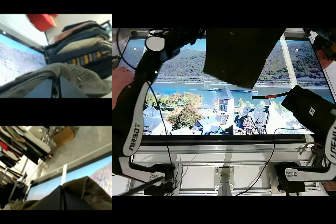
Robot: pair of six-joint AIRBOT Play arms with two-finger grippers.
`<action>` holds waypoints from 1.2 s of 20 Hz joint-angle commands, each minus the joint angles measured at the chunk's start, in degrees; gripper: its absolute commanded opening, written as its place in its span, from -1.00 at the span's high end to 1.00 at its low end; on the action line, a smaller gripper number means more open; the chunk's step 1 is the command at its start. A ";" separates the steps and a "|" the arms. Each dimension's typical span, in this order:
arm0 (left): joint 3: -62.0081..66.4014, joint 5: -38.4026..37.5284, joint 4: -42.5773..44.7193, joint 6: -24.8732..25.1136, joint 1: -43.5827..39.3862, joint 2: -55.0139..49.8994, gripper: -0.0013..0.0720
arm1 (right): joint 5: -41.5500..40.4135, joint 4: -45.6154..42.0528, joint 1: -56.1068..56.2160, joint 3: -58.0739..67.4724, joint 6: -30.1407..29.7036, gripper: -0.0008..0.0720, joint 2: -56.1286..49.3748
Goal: Fold the clothes and pants, and hang the long-sleeved shirts on hangers.
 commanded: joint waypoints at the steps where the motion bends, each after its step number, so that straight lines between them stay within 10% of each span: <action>1: 0.09 3.85 -8.59 8.87 -0.81 -3.41 0.88 | -1.14 0.20 -0.02 9.75 -1.62 0.92 -7.30; 9: 1.27 2.08 -17.07 23.82 0.13 -5.51 0.88 | 9.49 3.37 0.20 8.52 -8.09 0.92 -8.79; 13: 1.09 -12.90 -14.99 18.86 4.68 -7.52 0.88 | 19.50 3.74 0.22 3.45 -5.42 0.92 -8.50; 18: 0.94 -23.37 11.41 3.56 6.95 -5.07 0.88 | 26.40 2.80 1.05 1.33 -6.86 0.93 -3.91; 24: -4.48 -30.56 18.78 -0.42 6.88 2.97 0.88 | 23.91 3.48 9.51 -15.67 -8.63 0.92 4.35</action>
